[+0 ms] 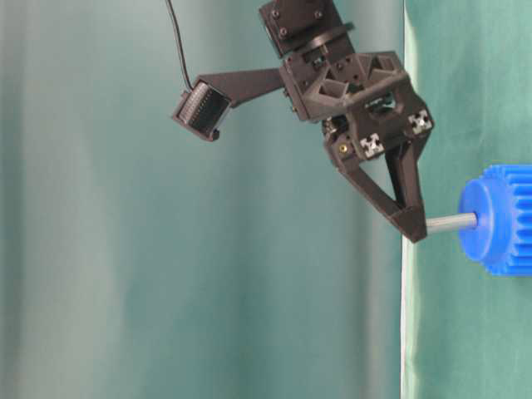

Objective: Insert the shaft placed at a random location into the center hole of the medium gear at another random location.
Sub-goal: 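Lift the shaft and carry it left over the blue gear's center hole, then lower the shaft into the gear's center hole with the right gripper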

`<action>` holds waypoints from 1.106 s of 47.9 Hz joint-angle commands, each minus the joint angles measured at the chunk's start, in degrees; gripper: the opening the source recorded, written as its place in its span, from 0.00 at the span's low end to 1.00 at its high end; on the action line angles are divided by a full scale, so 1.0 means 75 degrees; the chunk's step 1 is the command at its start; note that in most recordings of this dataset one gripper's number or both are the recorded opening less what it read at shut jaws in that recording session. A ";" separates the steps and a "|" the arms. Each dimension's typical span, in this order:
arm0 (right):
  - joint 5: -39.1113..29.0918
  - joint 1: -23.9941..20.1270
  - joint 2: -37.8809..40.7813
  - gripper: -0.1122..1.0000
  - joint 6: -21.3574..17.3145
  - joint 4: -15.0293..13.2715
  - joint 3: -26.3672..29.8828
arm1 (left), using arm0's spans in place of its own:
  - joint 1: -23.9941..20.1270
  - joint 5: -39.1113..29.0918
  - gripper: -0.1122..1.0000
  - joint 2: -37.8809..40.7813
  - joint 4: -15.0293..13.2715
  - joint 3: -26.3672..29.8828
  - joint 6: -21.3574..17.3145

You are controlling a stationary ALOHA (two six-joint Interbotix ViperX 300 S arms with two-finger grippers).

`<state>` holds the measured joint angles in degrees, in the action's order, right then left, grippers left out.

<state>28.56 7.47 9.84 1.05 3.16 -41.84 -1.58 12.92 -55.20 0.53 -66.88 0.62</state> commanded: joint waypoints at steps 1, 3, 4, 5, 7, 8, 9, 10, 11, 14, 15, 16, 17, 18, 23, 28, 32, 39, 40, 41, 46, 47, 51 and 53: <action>0.0000 -0.0023 -0.0035 0.23 0.0047 0.0047 0.0070 | -0.0023 0.0035 0.10 0.0094 0.0023 0.0094 0.0012; 0.0012 -0.0023 -0.0035 0.23 0.0047 0.0047 0.0070 | -0.0023 0.0035 0.10 0.0105 0.0023 0.0094 0.0012; 0.0000 -0.0023 -0.0035 0.23 0.0047 0.0047 0.0070 | -0.0012 0.0035 0.10 0.0105 0.0023 0.0094 0.0012; 0.0012 -0.0023 -0.0035 0.23 0.0047 0.0047 0.0070 | -0.0012 0.0035 0.10 0.0105 0.0012 0.0094 0.0012; 0.0012 -0.0023 -0.0035 0.23 0.0047 0.0047 0.0070 | -0.0023 0.0035 0.10 0.0117 0.0023 0.0094 0.0012; 0.0012 -0.0023 -0.0035 0.23 0.0047 0.0047 0.0070 | -0.0023 0.0035 0.10 0.0117 0.0023 0.0094 0.0012; 0.0000 -0.0023 -0.0047 0.23 0.0047 0.0047 0.0059 | -0.0012 0.0035 0.10 0.0117 0.0023 0.0094 0.0012; 0.0000 -0.0023 -0.0059 0.23 0.0047 0.0047 0.0047 | -0.0023 0.0035 0.10 0.0117 0.0023 0.0094 0.0012; 0.0012 -0.0023 -0.0070 0.23 0.0047 0.0047 0.0047 | -0.0012 0.0035 0.10 0.0117 0.0023 0.0094 0.0012; 0.0000 -0.0012 -0.0176 0.23 0.0070 0.0047 0.0035 | -0.0012 0.0035 0.10 0.0117 0.0012 0.0094 0.0012; -0.0012 -0.0012 -0.0223 0.23 0.0082 0.0047 0.0035 | -0.0012 0.0035 0.10 0.0117 0.0012 0.0094 0.0012; -0.0023 0.0000 -0.0258 0.23 0.0094 0.0047 0.0035 | -0.0012 0.0035 0.10 0.0117 0.0023 0.0094 0.0012; -0.0023 0.0000 -0.0316 0.23 0.0105 0.0047 0.0023 | -0.0012 0.0035 0.10 0.0117 0.0023 0.0094 0.0012; -0.0023 0.0000 -0.0375 0.23 0.0117 0.0047 0.0023 | -0.0012 0.0035 0.10 0.0117 0.0023 0.0094 0.0012; -0.0012 0.0023 -0.0621 0.23 0.0152 0.0023 -0.0047 | -0.0023 0.0035 0.10 0.0117 0.0012 0.0094 0.0012; 0.0023 0.0035 -0.0738 0.23 0.0164 0.0000 -0.0117 | -0.0012 0.0035 0.10 0.0117 0.0023 0.0105 0.0023; 0.0070 0.0035 -0.0738 0.23 0.0164 -0.0012 -0.0129 | -0.0012 0.0035 0.10 0.0117 0.0023 0.0094 0.0023; 0.0270 0.0035 -0.0691 0.23 0.0164 -0.0012 -0.0105 | -0.0012 0.0035 0.10 0.0117 0.0023 0.0094 0.0023; 0.0305 0.0047 -0.0680 0.23 0.0164 -0.0012 -0.0105 | -0.0012 0.0035 0.10 0.0117 0.0012 0.0094 0.0023; 0.0328 0.0035 -0.0656 0.23 0.0164 -0.0012 -0.0094 | -0.0012 0.0047 0.10 0.0117 0.0023 0.0094 0.0012; 0.0387 0.0059 -0.0504 0.23 0.0164 -0.0012 -0.0059 | -0.0023 0.0035 0.10 0.0117 0.0012 0.0094 0.0023; 0.0398 0.0059 -0.0469 0.23 0.0164 -0.0012 -0.0047 | -0.0023 0.0035 0.10 0.0117 0.0023 0.0094 0.0012; 0.0445 0.0082 -0.0316 0.23 0.0164 0.0000 -0.0023 | -0.0012 0.0035 0.10 0.0117 0.0023 0.0094 0.0012; 0.0480 0.0082 -0.0246 0.23 0.0164 0.0012 -0.0012 | -0.0012 0.0035 0.10 0.0117 0.0023 0.0094 0.0012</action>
<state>31.03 7.91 8.09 1.32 3.16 -43.24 -1.58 12.92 -54.76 0.53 -66.88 0.70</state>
